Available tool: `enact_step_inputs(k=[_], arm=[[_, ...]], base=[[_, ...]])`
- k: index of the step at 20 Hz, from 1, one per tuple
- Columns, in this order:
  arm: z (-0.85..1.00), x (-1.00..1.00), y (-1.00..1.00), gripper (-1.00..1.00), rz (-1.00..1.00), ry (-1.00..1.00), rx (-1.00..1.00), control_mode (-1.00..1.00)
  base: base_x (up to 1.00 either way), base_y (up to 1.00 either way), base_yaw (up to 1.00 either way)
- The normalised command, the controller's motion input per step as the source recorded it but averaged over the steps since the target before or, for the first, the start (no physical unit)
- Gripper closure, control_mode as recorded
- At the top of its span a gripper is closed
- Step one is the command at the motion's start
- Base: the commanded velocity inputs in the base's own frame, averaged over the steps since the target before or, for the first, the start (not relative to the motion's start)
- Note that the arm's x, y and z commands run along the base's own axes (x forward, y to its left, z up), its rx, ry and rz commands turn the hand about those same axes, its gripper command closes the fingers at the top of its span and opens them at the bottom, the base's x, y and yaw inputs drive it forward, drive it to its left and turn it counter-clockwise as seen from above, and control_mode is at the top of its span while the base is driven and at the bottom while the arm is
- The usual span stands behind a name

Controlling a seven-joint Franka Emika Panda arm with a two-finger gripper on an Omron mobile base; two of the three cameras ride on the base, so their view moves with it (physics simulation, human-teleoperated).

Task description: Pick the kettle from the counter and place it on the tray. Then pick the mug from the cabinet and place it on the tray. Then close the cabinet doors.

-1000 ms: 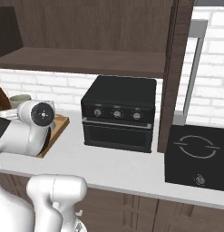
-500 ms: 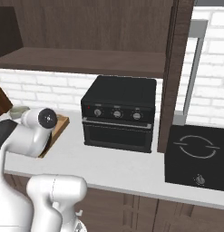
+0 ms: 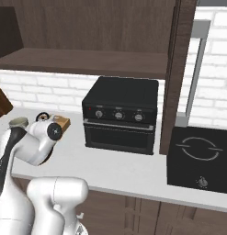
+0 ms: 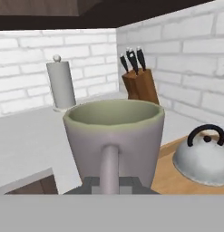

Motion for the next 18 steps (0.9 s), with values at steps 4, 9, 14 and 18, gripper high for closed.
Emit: enact_step_inputs(k=[4,9,14,18], arm=[[-0.47,0.34,0.12,1.00,0.17,-0.05,0.00,-1.00],[-0.29,0.37,0.06,1.00,0.12,-0.06,0.00,-1.00],[-0.24,0.34,0.00,1.00,0.12,0.00,0.00,-1.00],[-0.37,0.31,0.00,1.00,0.04,0.00,0.00,-1.00]], base=[[0.00,0.00,0.00],[0.00,0.00,0.00],[0.00,0.00,0.00],[0.00,0.00,0.00]])
